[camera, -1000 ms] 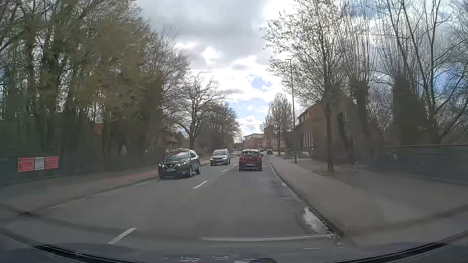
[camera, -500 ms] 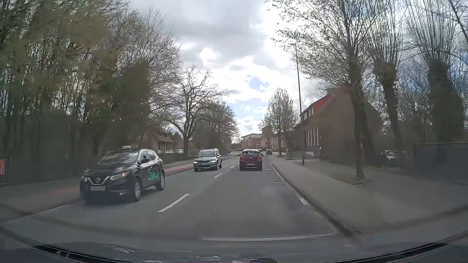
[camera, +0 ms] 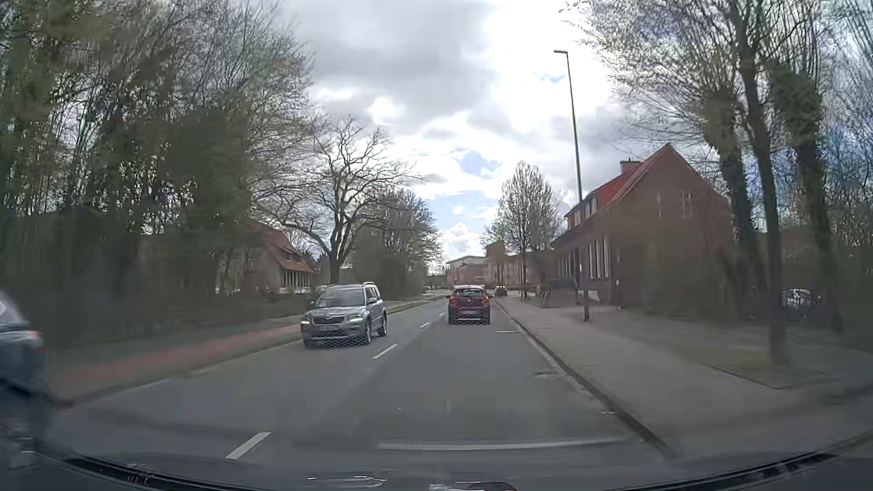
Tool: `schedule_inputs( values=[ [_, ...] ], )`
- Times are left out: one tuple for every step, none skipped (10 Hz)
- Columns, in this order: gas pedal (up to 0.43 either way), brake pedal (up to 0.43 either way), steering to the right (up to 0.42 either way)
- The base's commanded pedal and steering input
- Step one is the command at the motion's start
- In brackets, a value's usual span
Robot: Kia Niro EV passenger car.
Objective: Follow the waypoints while adhering to traffic rules and regulations
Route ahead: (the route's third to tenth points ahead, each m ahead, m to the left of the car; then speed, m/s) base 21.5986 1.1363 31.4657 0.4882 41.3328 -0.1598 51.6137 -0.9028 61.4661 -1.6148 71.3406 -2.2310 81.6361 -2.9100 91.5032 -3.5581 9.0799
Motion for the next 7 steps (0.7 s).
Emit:
schedule_inputs(
  values=[
    [0.138, 0.0, 0.004],
    [0.13, 0.0, 0.004],
    [0.138, 0.0, 0.004],
    [0.138, 0.0, 0.004],
    [0.138, 0.0, 0.004],
    [0.138, 0.0, 0.004],
    [0.138, 0.0, 0.004]
  ],
)
